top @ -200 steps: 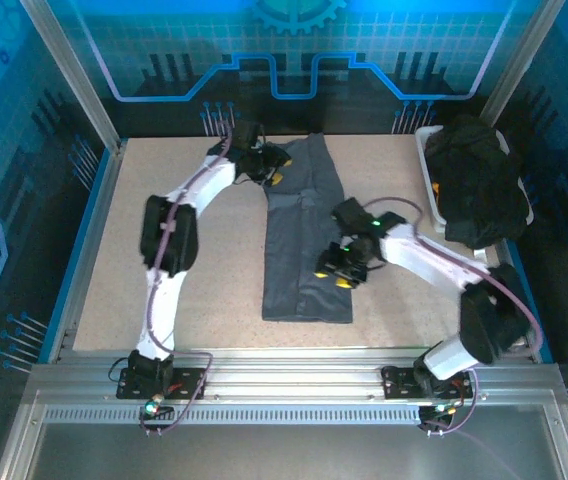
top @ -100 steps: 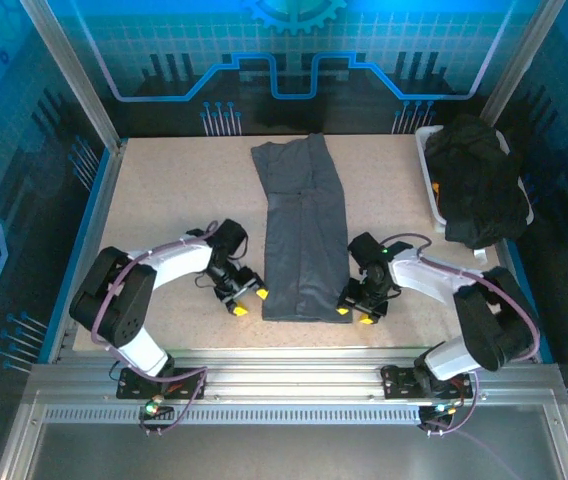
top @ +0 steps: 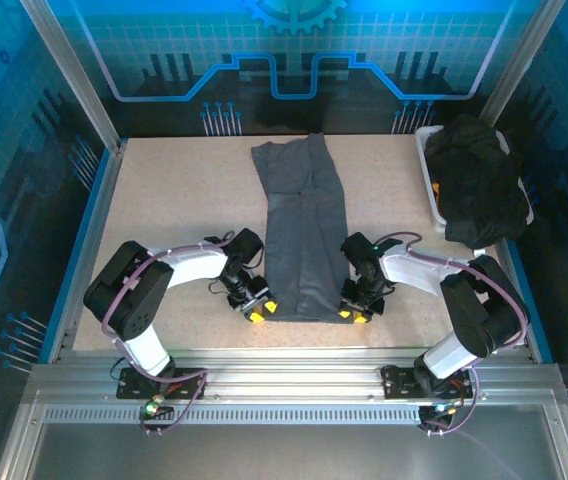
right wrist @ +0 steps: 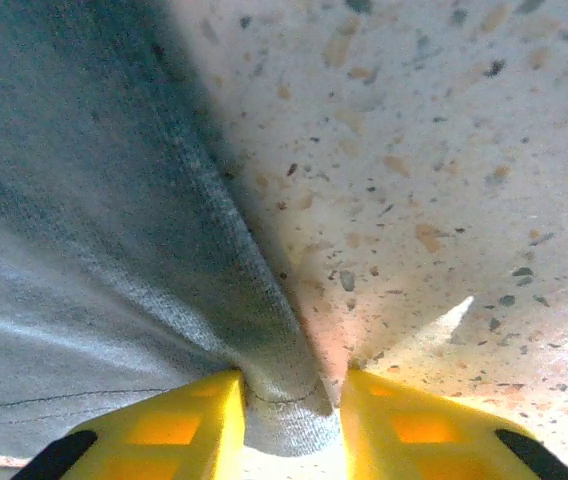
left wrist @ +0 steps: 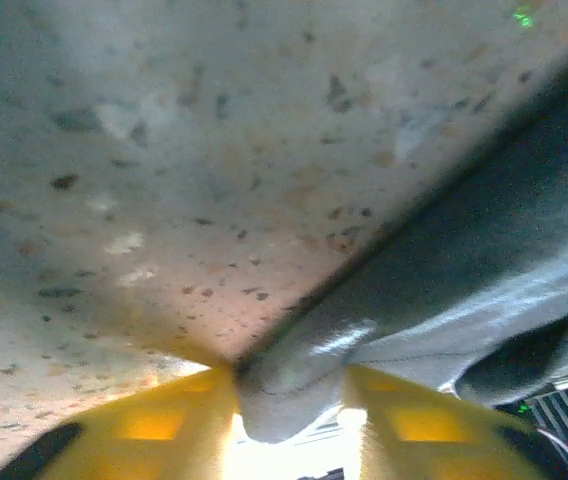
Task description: Fold and stack the t-shirts
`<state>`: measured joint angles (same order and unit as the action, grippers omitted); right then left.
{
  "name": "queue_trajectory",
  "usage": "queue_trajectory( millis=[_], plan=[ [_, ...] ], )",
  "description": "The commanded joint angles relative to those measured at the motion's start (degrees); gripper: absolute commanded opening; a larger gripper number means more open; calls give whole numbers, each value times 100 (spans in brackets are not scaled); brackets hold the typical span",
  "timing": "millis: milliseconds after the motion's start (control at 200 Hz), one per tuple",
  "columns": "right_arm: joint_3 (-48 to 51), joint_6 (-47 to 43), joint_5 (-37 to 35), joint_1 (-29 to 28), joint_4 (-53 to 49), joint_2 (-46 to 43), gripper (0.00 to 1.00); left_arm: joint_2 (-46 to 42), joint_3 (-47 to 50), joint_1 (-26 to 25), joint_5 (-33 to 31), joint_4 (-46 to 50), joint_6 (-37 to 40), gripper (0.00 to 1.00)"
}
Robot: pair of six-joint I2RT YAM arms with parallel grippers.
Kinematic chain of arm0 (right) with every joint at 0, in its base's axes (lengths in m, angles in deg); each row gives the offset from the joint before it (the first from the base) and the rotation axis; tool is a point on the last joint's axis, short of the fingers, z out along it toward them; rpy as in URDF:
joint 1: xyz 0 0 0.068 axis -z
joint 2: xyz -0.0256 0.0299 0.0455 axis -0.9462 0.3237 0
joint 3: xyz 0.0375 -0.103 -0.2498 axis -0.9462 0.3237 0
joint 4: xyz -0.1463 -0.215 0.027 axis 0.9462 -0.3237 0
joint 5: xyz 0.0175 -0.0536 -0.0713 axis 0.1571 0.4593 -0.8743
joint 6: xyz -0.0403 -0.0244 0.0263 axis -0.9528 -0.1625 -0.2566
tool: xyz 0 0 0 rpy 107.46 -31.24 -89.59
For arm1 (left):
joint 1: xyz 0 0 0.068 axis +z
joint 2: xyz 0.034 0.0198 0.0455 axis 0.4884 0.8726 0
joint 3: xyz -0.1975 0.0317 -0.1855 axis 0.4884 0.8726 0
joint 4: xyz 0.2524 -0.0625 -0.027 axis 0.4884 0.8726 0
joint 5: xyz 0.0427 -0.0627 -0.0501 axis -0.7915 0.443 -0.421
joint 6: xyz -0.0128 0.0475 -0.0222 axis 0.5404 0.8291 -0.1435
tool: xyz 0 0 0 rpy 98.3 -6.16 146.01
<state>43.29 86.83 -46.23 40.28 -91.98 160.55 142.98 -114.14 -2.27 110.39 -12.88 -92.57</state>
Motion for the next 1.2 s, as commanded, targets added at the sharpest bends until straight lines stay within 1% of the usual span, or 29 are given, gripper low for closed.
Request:
queue_trajectory(
  millis=[0,70,130,240,335,405,475,570,650,835,905,1055,1100,1195],
  plan=[
    [-204,17,273,-184,533,147,24,322,-237,-72,0,-754,-115,20],
    [-277,-43,210,-201,411,155,18,248,-256,-71,-90,-568,-112,8],
    [-399,-143,106,-259,211,176,10,62,-181,-75,-197,-356,-120,0],
    [-443,-272,6,-377,-31,146,0,-329,194,-73,-154,-216,-204,0],
    [-443,-335,-74,-516,-236,72,0,-650,681,-100,107,-357,-447,0],
    [-442,-354,-105,-603,-364,-37,0,-849,1065,-157,357,-628,-710,0],
    [-380,-362,-118,-673,-464,-193,0,-1010,1390,-278,599,-930,-998,0],
    [-205,-372,-73,-722,-546,-425,0,-1124,1557,-521,758,-1127,-1231,0],
    [-92,-365,8,-723,-549,-590,0,-1255,1581,-650,603,-1090,-1305,0],
    [-67,-305,182,-722,-597,-803,0,-1668,1582,-698,151,-1022,-1619,0],
    [-107,-226,194,-724,-649,-909,0,-1845,1489,-698,57,-854,-1650,0],
    [-370,-57,133,-558,-866,-1163,0,-2383,1158,-689,-374,-398,-1623,0],
    [-442,-23,109,-454,-929,-1222,0,-2533,1021,-641,-536,-363,-1626,0],
    [-1006,-65,31,-207,-1071,-1175,0,-2713,719,-376,-789,-414,-1596,0]
  ],
)
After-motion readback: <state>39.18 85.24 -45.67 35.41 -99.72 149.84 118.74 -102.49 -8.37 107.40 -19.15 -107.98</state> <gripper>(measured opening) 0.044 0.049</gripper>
